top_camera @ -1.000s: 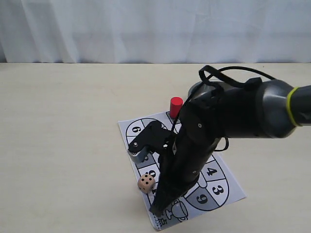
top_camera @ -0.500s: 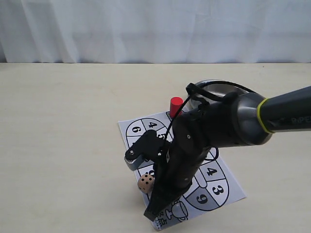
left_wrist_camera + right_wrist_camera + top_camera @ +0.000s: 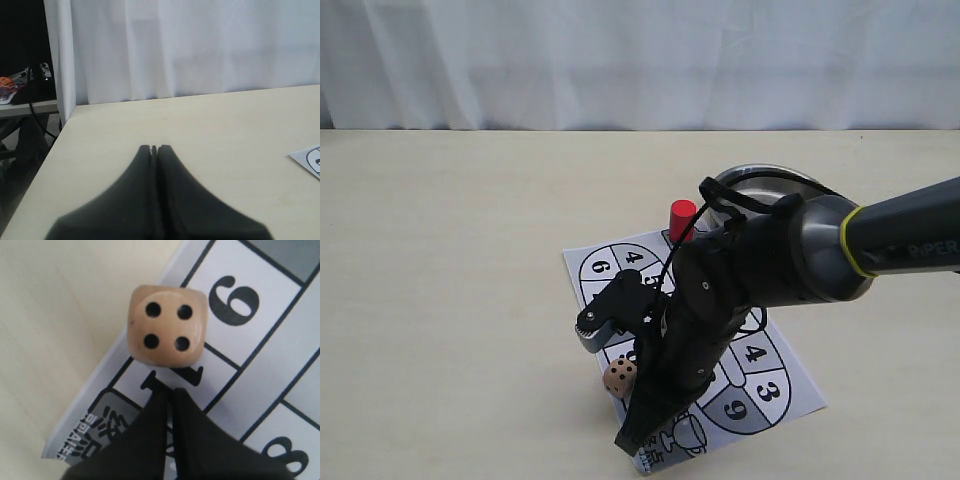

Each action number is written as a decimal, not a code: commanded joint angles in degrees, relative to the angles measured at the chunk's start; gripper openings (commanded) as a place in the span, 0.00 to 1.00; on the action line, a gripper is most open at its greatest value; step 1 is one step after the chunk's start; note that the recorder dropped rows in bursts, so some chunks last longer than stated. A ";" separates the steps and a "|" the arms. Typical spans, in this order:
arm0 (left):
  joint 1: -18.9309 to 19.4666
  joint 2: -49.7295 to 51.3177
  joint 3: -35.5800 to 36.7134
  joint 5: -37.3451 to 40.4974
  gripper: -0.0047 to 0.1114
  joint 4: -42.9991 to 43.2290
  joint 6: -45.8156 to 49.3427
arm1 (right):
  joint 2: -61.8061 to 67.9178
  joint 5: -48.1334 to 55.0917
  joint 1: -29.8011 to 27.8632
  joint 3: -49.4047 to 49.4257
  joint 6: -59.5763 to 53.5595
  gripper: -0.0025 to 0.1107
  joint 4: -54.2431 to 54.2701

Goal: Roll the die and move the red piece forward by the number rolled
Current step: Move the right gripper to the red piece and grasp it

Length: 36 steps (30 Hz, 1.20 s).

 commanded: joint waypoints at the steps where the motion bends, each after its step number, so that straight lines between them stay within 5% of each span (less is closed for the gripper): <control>1: -0.04 -0.08 0.12 -0.67 0.04 -0.17 -0.31 | 0.21 -0.29 0.08 -0.13 -0.34 0.06 -0.37; 15: -0.04 -0.08 0.12 -0.67 0.04 -0.17 -0.31 | -6.01 4.56 -0.50 -0.13 2.06 0.06 -1.63; 24: -0.04 -0.08 0.12 -0.67 0.04 -0.17 -0.31 | -9.19 2.36 -11.15 -8.08 15.22 0.06 -5.12; 36: -0.04 -0.08 0.12 -0.67 0.04 -0.17 -0.31 | 1.64 5.76 -18.93 -27.85 14.47 0.42 -4.86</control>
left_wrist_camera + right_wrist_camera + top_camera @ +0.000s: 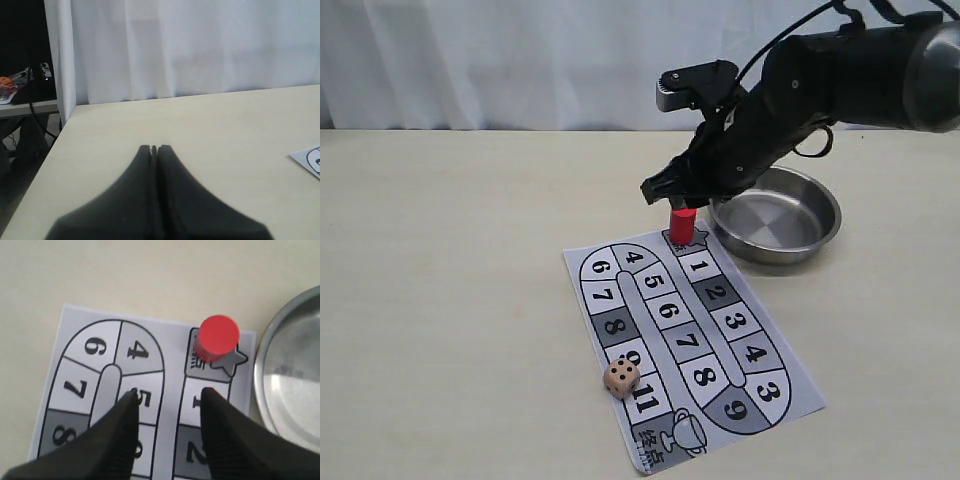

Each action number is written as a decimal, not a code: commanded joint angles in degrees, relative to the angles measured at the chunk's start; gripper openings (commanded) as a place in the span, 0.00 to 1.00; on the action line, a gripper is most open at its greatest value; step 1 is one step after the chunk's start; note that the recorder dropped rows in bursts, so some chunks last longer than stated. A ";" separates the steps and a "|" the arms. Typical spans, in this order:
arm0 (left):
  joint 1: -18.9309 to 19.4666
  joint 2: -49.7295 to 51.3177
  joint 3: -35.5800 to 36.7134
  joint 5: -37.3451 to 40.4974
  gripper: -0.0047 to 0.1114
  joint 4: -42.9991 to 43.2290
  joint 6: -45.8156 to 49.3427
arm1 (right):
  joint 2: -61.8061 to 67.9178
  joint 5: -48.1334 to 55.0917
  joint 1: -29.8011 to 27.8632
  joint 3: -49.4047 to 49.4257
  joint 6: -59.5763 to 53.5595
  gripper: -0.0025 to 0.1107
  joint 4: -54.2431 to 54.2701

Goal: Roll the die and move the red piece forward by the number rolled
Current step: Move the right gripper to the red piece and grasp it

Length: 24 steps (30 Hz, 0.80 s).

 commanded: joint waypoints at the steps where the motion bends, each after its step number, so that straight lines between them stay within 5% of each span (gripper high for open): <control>1: -0.04 -0.08 0.12 -0.67 0.04 -0.17 -0.31 | 6.98 5.50 -2.78 -10.19 -1.13 0.42 -0.46; 6: -0.04 -0.08 0.12 -0.67 0.04 -0.17 -0.31 | 17.03 15.45 -5.84 -26.68 -12.16 0.42 -0.20; 10: -0.04 -0.08 0.12 -0.67 0.04 -0.17 -0.31 | 21.88 17.89 -5.96 -30.85 -18.55 0.66 -0.08; 24: -0.04 -0.08 0.12 -0.67 0.04 -0.17 -0.31 | 24.63 13.74 -5.96 -30.85 -24.21 0.67 4.72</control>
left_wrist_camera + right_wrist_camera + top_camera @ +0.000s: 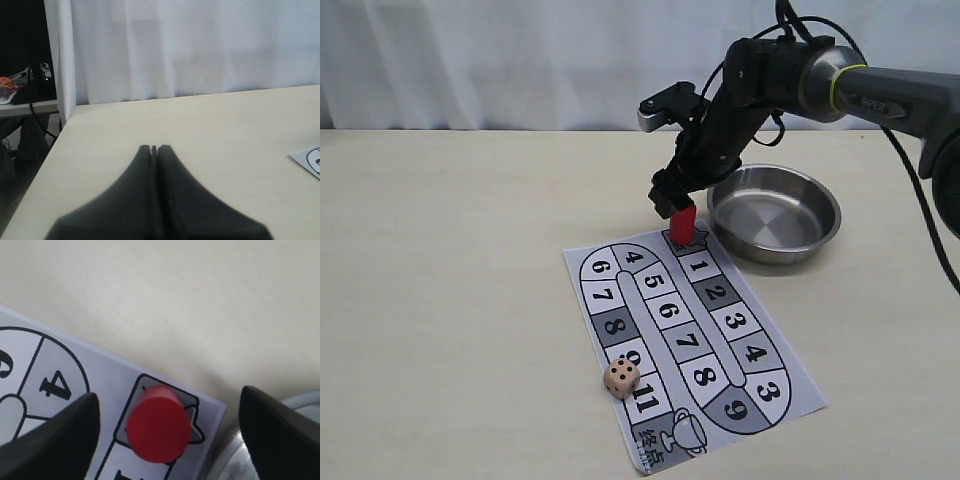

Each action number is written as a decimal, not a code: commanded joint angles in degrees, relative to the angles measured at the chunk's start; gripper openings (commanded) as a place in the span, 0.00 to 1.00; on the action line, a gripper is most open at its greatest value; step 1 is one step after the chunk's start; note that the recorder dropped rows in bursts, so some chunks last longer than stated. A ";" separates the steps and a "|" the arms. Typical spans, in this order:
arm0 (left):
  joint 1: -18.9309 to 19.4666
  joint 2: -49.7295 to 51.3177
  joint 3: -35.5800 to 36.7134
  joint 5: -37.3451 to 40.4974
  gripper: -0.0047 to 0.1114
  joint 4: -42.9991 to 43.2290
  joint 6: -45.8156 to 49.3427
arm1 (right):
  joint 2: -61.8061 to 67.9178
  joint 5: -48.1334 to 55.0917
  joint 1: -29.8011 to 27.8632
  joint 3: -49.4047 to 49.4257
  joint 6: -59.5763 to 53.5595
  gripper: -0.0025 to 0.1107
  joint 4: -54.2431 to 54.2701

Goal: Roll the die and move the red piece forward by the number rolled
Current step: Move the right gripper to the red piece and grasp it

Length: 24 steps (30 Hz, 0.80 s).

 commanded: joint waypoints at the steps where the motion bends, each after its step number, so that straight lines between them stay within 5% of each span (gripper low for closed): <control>1: -0.04 -0.08 0.12 -0.67 0.04 -0.17 -0.31 | -0.13 -1.74 -0.25 -0.24 -1.13 0.67 0.73; 24: -0.04 -0.08 0.12 -0.67 0.04 -0.17 -0.31 | 3.18 0.09 -0.13 -0.12 -0.52 0.61 1.80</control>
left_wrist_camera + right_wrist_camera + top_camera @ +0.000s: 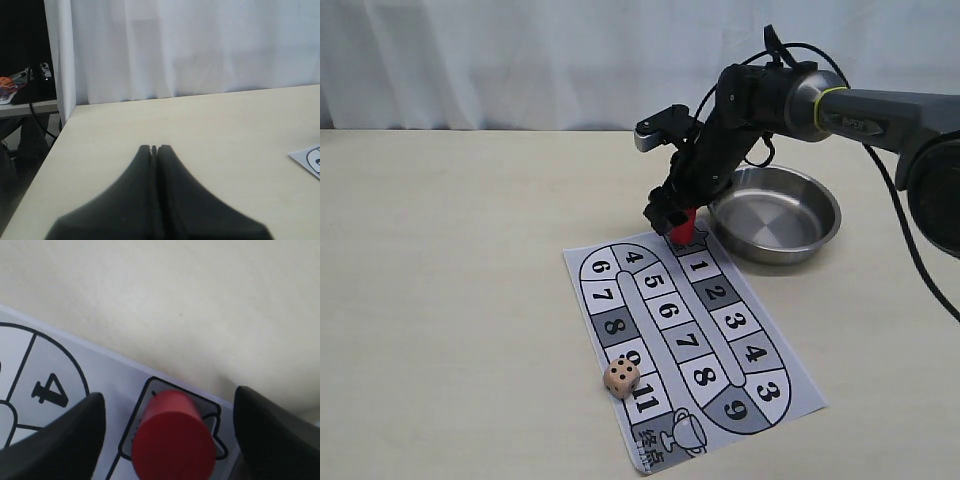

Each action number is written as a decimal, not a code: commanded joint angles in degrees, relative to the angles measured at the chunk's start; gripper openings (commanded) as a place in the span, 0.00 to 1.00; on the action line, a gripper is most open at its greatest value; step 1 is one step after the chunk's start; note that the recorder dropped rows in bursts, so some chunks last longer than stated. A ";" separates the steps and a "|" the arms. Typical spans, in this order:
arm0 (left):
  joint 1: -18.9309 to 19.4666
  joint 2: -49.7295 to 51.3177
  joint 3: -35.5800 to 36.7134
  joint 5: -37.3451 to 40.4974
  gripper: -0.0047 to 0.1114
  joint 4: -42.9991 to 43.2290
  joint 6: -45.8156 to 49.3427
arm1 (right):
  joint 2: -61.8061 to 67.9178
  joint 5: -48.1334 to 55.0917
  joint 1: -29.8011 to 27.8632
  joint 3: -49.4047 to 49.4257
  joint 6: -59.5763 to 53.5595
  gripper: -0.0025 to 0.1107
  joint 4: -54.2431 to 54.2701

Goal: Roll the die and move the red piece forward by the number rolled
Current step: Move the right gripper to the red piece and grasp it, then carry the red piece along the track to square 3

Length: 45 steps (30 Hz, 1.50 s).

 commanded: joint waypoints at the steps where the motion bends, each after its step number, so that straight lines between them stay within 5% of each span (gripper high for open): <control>1: -0.04 -0.08 0.12 -0.67 0.04 -0.17 -0.31 | -0.36 1.44 -0.13 -0.12 0.19 0.61 -0.40; 6: -0.04 -0.08 0.12 -0.67 0.04 -0.17 -0.31 | -0.36 2.57 -0.13 -0.12 0.19 0.55 -0.65; 15: -0.04 -0.08 0.12 -0.67 0.04 -0.17 -0.31 | -0.36 1.51 -0.13 -0.12 0.04 0.06 -0.65; 26: -0.04 -0.08 0.12 -0.67 0.04 -0.17 -0.31 | -4.68 6.42 0.00 1.28 0.02 0.06 -0.27; 39: -0.04 -0.08 0.12 -0.67 0.04 -0.17 -0.31 | -15.57 -5.39 0.00 20.62 -0.70 0.06 0.75; 45: -0.04 -0.08 0.12 -0.67 0.04 -0.17 -0.31 | -14.79 -8.25 0.00 22.11 -0.85 0.06 1.16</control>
